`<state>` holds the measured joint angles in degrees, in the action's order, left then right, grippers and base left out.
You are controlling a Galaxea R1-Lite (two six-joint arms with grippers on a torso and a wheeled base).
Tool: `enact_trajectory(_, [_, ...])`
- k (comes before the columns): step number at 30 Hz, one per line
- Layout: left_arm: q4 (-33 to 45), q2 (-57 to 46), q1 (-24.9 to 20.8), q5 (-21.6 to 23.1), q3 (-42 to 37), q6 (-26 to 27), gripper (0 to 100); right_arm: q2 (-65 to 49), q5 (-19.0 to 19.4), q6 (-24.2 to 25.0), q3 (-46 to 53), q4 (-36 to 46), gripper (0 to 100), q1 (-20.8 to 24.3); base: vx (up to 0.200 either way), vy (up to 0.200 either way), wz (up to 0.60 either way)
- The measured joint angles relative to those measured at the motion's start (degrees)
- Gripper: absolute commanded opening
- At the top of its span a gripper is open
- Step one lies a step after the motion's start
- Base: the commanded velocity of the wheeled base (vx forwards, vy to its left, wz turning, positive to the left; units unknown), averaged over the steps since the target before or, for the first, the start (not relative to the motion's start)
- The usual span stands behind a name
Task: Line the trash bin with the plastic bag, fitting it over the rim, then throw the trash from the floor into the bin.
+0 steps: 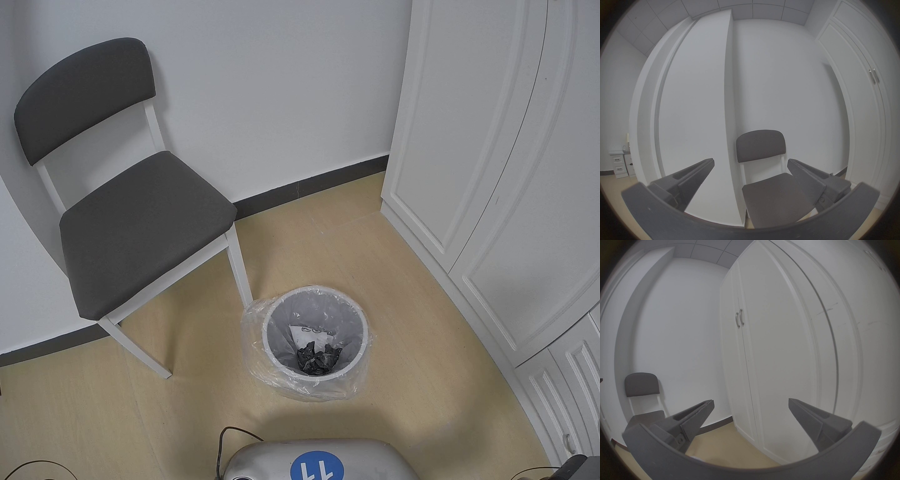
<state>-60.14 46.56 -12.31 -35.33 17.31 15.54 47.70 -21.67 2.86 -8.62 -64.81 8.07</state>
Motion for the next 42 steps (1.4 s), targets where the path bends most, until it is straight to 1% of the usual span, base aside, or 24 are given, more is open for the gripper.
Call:
enact_trajectory(8, [1.35,-6.73,0.91,0.02,-3.78,0.20,100,-15.29,1.40,0.02,0.82,14.62,100,0.05,0.000,0.000,0.00])
enact_trajectory(17, [4.17,-12.08,2.95,0.11,-5.55,0.82,100,-32.11,1.97,0.11,0.22,26.79,100,0.00,0.000,0.000,0.00])
enact_trajectory(21, [9.40,-16.21,4.41,0.24,-6.29,1.32,100,-37.64,1.56,1.23,0.77,29.01,100,-1.02,0.000,0.000,0.00])
enact_trajectory(24, [12.73,-19.44,5.73,0.62,-6.49,1.48,100,-40.18,1.83,2.66,1.34,29.42,100,-3.06,0.000,0.000,0.00])
enact_trajectory(25, [12.95,-20.26,5.99,0.68,-6.57,1.45,100,-40.84,2.49,2.94,1.60,29.85,100,-3.67,0.000,0.000,0.00])
enact_trajectory(28, [13.85,-22.80,6.62,0.90,-7.12,1.32,100,-43.37,6.52,3.62,2.29,31.12,100,-5.64,0.000,0.000,0.00])
enact_trajectory(31, [14.29,-25.44,7.30,1.04,-7.73,1.17,100,-45.06,8.92,4.05,2.73,32.13,100,-6.92,0.000,0.000,0.00])
enact_trajectory(34, [14.43,-27.68,7.94,1.08,-8.44,1.10,100,-46.02,11.14,4.19,3.06,32.57,100,-7.55,0.000,0.000,0.00])
enact_trajectory(37, [14.51,-29.59,8.13,1.08,-9.72,1.07,100,-46.54,14.31,4.19,3.55,32.67,100,-7.74,0.000,0.000,0.00])
enact_trajectory(39, [14.52,-30.94,8.13,1.08,-11.12,0.96,100,-46.76,15.41,4.16,4.00,32.67,100,-7.85,0.000,0.000,0.00])
enact_trajectory(42, [14.59,-33.22,8.27,1.01,-13.65,0.41,100,-46.93,16.02,4.02,4.96,32.49,100,-7.89,0.000,0.000,0.00])
